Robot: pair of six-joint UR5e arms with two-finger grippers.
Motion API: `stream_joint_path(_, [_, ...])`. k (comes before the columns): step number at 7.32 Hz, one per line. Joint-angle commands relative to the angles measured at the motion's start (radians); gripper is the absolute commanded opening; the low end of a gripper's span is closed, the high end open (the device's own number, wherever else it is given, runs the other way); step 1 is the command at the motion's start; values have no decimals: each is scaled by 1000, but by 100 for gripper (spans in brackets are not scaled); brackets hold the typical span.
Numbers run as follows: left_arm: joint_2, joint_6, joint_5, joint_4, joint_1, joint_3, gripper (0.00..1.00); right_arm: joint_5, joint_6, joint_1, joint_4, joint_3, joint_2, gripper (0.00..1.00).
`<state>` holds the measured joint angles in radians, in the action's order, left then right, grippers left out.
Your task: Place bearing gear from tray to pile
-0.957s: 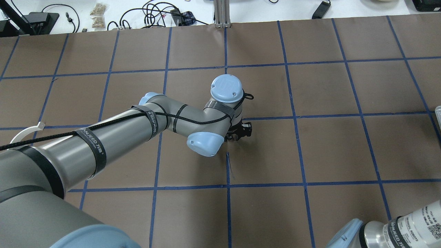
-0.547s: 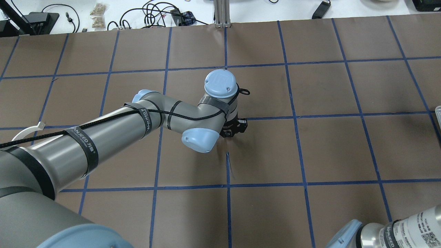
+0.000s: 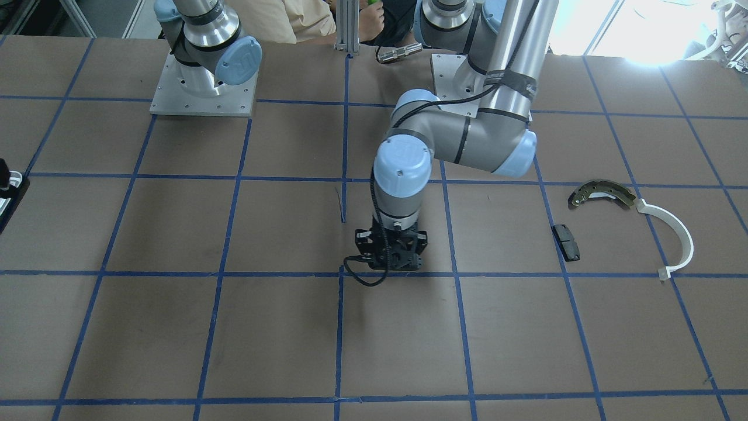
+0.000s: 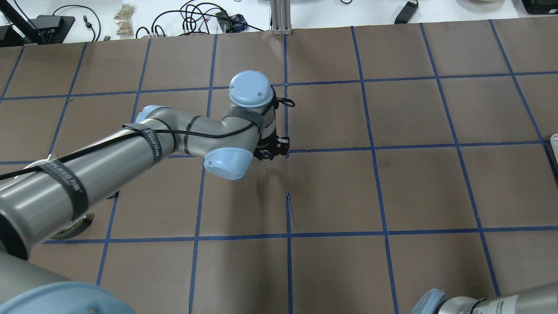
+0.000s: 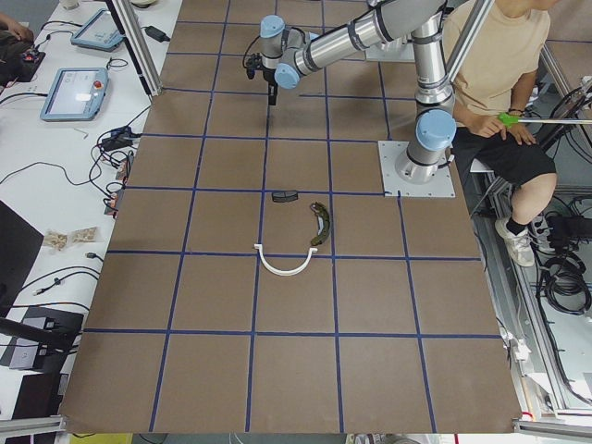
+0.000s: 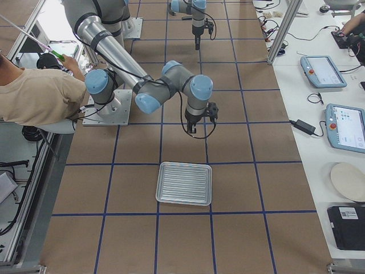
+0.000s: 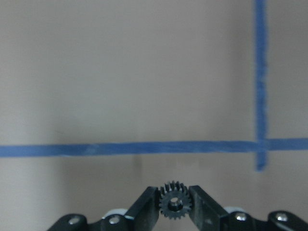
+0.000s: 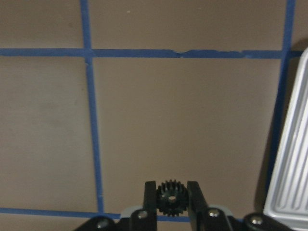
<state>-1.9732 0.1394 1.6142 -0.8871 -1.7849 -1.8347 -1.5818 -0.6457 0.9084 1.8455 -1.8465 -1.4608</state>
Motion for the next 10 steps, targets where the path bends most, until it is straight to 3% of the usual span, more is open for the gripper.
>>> stream_joint_path(1, [97, -324, 39, -10, 241, -82, 0, 34, 430, 249, -5, -120, -134, 0])
stream_joint_path(3, [128, -612, 36, 10, 471, -132, 0, 104, 907, 543, 84, -115, -98, 0])
stream_joint_path(5, [108, -887, -11, 19, 710, -146, 0, 285, 1349, 729, 292, -47, 65, 0])
stream_joint_path(6, [90, -944, -60, 20, 786, -146, 0, 299, 1458, 816, 369, 4, 147, 0])
stream_joint_path(8, [77, -1021, -59, 19, 838, -149, 0, 301, 1607, 920, 443, 108, 314, 1])
stream_joint_path(9, [54, -1012, -57, 60, 845, -153, 22, 296, 1614, 934, 445, 118, 332, 53])
stream_joint_path(10, [44, -1014, -56, 132, 843, -153, 93, 296, 1614, 934, 445, 124, 338, 97])
